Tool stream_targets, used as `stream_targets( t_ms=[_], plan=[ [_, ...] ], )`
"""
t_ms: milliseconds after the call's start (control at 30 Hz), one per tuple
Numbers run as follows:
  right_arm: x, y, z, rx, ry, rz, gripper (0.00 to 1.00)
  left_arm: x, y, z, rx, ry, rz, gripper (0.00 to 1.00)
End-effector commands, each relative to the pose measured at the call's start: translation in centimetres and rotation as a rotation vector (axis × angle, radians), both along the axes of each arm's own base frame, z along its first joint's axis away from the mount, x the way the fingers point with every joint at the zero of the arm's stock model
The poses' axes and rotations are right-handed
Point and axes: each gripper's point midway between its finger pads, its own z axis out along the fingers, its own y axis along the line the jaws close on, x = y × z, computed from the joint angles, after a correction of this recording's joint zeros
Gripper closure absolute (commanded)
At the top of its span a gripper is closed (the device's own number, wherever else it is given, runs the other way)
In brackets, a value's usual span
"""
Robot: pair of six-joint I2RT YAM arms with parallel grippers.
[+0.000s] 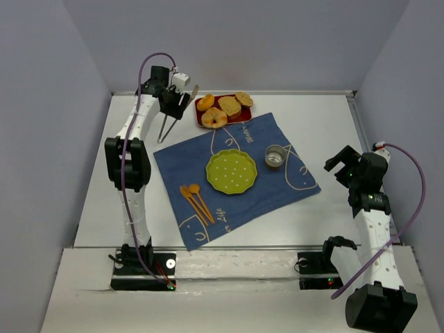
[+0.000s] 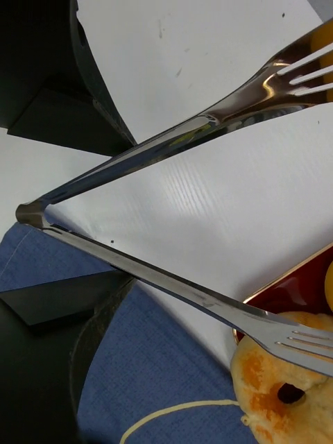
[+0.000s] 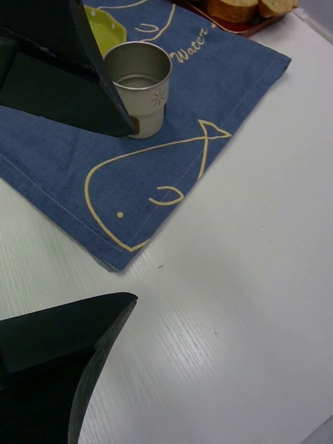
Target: Place the bread
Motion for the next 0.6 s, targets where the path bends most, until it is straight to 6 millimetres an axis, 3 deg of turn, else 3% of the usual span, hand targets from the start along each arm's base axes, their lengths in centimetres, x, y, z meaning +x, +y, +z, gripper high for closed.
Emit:
stream_targets(
  t_ms=[0,167,433,567],
  plan=[
    [0.4,-0.1,1.0,-0.013,-0.033,0.004,0.00,-0.1,-2.8,4.1,-0.147,-0.087,-0.077,0.24],
    [0.3,-0.2,1.1,-0.018,-0.036,0.000,0.00,0.7,-3.7,3.7,-0.200,-0.096,-0.076,0.24],
    [0.3,-0.2,1.0,-0.015,-0.029,-0.001,0.00,0.8,-4.2,0.7,-0.252,-0.055,-0.028,0.25],
    [0.3,-0.3,1.0,-0.017,-0.030,-0.004,0.00,1.0,-4.8,0.9,-0.296,-0.070,-0.034,0.25]
  ],
)
